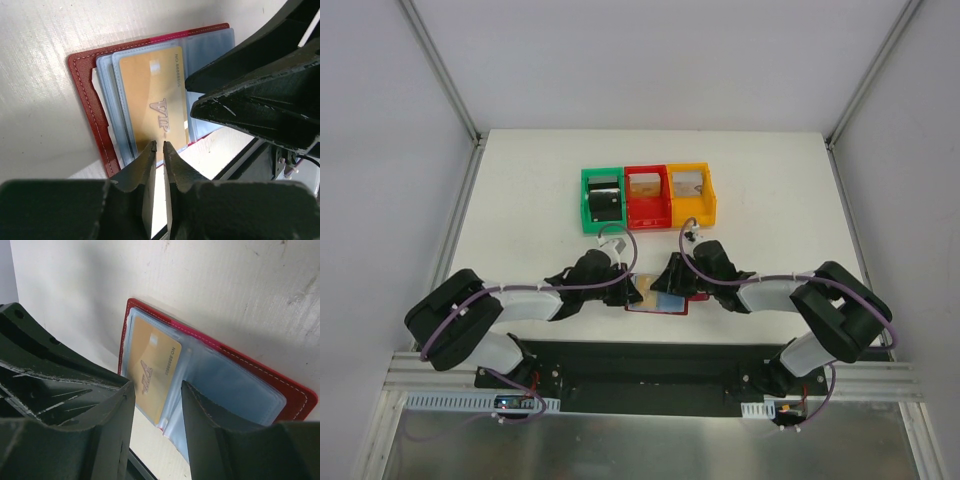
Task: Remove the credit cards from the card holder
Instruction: Remove the credit card from the card holder.
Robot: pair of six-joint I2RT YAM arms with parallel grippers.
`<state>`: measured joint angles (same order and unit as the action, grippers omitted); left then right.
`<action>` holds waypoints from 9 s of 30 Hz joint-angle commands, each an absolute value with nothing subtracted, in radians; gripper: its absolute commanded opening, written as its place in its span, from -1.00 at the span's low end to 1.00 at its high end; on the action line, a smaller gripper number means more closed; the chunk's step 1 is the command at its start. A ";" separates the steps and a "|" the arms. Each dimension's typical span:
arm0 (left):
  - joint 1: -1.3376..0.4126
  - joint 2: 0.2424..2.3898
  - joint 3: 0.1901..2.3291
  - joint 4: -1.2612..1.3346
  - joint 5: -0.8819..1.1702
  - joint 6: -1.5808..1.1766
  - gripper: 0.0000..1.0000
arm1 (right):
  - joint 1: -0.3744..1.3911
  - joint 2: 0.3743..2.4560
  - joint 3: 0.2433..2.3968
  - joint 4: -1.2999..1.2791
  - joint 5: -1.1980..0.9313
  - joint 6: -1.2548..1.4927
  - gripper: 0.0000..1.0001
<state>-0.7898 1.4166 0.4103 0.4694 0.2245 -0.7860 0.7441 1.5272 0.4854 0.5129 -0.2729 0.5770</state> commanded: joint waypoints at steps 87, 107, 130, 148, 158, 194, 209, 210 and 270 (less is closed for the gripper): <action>-0.779 1.404 0.399 0.423 0.155 -0.790 -0.84 | 0.744 1.704 0.410 0.986 -0.543 0.733 -0.10; -0.779 1.364 0.420 0.376 0.138 -0.776 -0.77 | 0.733 1.707 0.380 1.003 -0.565 0.729 -0.07; -0.778 1.224 0.419 0.333 0.117 -0.759 -0.41 | 0.733 1.761 0.356 1.146 -0.566 0.807 -0.04; -0.778 1.042 0.396 0.144 -0.032 -0.735 -0.42 | 0.727 1.756 0.356 1.117 -0.552 0.793 -0.04; -0.778 1.187 0.440 0.262 0.048 -0.713 -0.66 | 0.727 1.752 0.359 1.098 -0.543 0.787 -0.04; -0.782 1.339 0.379 0.364 0.112 -0.756 -1.00 | 0.727 1.698 0.380 1.081 -0.517 0.792 -0.24; -0.798 1.342 0.364 0.379 0.112 -0.776 -1.00 | 0.706 1.706 0.344 1.184 -0.488 0.842 -0.14; -0.798 1.344 0.364 0.380 0.113 -0.776 -1.00 | 0.704 1.704 0.341 1.193 -0.486 0.842 -0.14; -0.792 1.378 0.383 0.350 0.063 -0.778 -1.00 | 0.664 1.726 0.305 1.252 -0.578 0.862 -0.80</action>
<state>-0.7860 1.3579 0.3897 0.4137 0.0921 -0.7742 0.6670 1.7622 0.3016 1.1656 -0.5400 0.8536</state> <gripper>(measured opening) 0.002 0.130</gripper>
